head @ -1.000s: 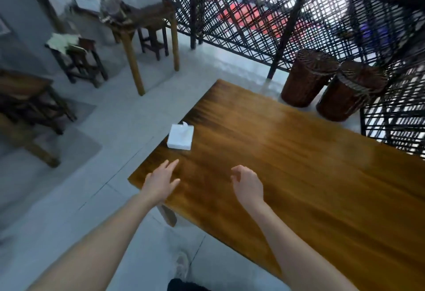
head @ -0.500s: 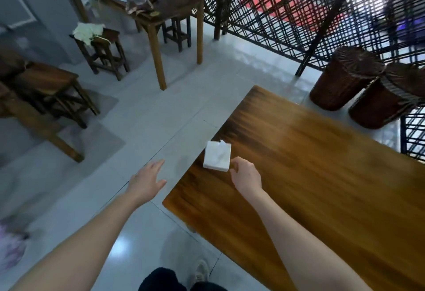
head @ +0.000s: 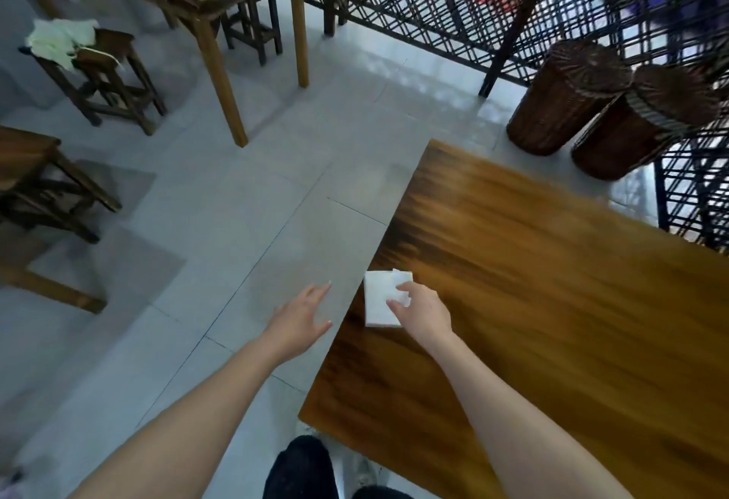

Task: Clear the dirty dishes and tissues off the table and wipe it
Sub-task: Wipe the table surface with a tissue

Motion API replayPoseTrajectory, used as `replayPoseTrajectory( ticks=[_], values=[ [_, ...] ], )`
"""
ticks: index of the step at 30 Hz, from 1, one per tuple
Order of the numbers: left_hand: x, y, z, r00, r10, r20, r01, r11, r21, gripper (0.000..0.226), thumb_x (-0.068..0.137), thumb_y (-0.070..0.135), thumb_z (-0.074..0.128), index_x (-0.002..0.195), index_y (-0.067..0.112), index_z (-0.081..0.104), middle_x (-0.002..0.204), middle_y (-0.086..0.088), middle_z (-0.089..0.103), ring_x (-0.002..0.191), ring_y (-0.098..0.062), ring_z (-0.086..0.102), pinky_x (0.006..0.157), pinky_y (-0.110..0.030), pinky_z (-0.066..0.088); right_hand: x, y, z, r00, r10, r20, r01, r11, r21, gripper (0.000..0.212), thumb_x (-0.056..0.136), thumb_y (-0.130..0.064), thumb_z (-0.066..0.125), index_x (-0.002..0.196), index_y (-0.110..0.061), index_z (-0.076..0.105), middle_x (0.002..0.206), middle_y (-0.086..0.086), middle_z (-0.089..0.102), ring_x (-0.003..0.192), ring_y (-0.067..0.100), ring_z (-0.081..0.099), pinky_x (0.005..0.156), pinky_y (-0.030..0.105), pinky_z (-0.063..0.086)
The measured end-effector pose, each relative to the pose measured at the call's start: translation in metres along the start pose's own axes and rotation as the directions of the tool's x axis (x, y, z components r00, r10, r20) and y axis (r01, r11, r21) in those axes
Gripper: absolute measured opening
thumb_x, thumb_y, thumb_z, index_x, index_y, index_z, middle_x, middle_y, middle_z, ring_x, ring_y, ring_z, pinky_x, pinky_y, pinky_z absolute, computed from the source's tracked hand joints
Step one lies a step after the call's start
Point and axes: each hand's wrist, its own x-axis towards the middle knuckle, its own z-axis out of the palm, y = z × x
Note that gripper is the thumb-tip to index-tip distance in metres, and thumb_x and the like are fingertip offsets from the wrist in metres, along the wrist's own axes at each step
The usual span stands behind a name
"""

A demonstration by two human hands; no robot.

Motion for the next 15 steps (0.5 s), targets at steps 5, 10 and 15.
replayPoseTrajectory(
  ticks=[5,10,15],
  values=[
    [0.033,0.007,0.009,0.992,0.1,0.071,-0.101,0.995,0.005,0.079,0.091,0.043,0.06,0.154,0.033,0.013,0.16,-0.003,0.019,0.143,-0.026,0.03,0.115,-0.045,0.029,0.011,-0.002,0.009,0.991,0.123,-0.06,-0.116,0.987,0.116,0.04,0.089,-0.045,0.061,0.12,-0.019,0.063,0.117,-0.004,0.066,0.089,0.007,0.06,0.065,0.015,0.045],
    [0.059,0.017,0.024,0.978,0.185,0.094,-0.19,0.981,0.043,0.1,0.08,0.055,0.069,0.154,0.034,0.004,0.162,-0.004,0.008,0.147,-0.027,0.016,0.116,-0.047,0.019,0.015,-0.003,0.015,0.978,0.18,-0.103,-0.163,0.975,0.151,0.027,0.09,-0.019,0.064,0.117,-0.017,0.067,0.117,0.001,0.066,0.085,0.003,0.057,0.059,0.002,0.034],
    [0.079,0.026,0.037,0.964,0.249,0.092,-0.254,0.966,0.055,0.118,0.069,0.062,0.074,0.152,0.035,-0.006,0.162,-0.001,0.002,0.149,-0.026,0.006,0.117,-0.05,0.013,0.011,-0.009,0.009,0.975,0.182,-0.126,-0.156,0.968,0.195,0.029,0.089,-0.01,0.064,0.116,-0.017,0.067,0.122,0.003,0.063,0.106,0.013,0.06,0.079,0.011,0.044]
  ],
)
